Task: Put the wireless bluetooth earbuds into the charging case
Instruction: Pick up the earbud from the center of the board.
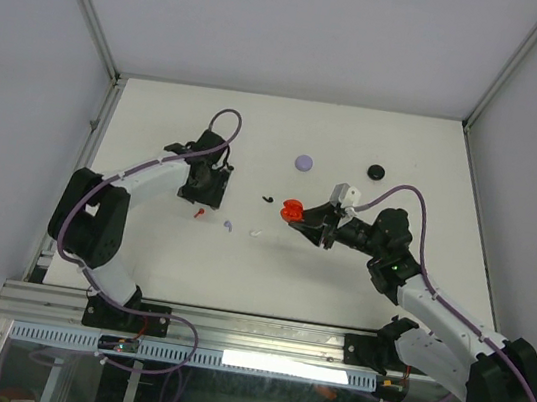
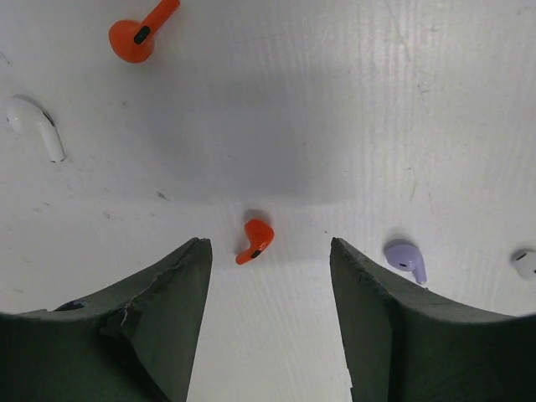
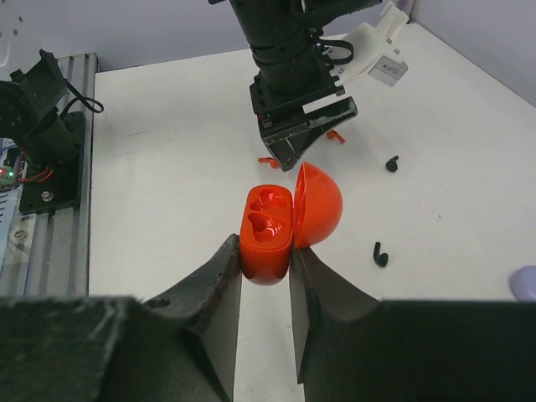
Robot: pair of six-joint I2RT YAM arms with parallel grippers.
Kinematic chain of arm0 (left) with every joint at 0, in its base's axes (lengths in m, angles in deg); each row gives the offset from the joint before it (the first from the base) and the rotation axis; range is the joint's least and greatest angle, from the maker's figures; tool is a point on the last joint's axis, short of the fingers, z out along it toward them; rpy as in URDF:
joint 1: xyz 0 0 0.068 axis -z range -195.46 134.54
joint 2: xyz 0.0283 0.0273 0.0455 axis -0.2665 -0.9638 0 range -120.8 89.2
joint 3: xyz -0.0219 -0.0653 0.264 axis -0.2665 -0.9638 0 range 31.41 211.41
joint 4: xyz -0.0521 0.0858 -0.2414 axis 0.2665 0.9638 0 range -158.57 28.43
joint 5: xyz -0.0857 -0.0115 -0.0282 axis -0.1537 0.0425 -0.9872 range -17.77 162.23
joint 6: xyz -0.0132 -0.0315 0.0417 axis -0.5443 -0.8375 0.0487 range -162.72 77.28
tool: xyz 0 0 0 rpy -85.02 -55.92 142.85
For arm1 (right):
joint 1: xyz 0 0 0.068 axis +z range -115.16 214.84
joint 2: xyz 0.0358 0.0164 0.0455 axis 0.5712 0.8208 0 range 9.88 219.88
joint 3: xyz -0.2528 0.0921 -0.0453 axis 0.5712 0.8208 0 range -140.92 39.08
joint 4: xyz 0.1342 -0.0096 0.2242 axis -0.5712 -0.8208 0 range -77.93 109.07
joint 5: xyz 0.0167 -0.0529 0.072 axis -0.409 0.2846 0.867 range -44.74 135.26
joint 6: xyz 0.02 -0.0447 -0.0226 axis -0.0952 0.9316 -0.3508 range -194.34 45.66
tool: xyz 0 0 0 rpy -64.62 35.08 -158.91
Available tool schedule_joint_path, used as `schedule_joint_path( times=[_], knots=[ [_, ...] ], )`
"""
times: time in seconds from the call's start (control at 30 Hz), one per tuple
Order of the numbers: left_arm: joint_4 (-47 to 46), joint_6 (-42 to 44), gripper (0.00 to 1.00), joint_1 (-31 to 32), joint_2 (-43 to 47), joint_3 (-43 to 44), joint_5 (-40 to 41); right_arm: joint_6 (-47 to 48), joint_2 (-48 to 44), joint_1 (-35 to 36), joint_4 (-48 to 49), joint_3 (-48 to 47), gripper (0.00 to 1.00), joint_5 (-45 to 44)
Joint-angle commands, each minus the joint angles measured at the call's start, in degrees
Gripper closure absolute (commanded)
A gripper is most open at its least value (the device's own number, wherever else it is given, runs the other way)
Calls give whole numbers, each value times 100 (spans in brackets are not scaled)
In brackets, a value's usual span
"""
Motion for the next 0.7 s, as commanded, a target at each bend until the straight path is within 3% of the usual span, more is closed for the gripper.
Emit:
schedule_joint_path(
  times=[0.0, 0.33, 0.67],
  knots=[
    [242, 670, 41, -143, -130, 313, -31, -14, -179, 29, 147, -38, 100, 42],
    [460, 946, 61, -175, -726, 608, -233, 20, -172, 26, 110, -52, 100, 31],
    [609, 945, 70, -175, -1007, 718, -203, 38, -167, 27, 57, -68, 100, 45]
  ],
)
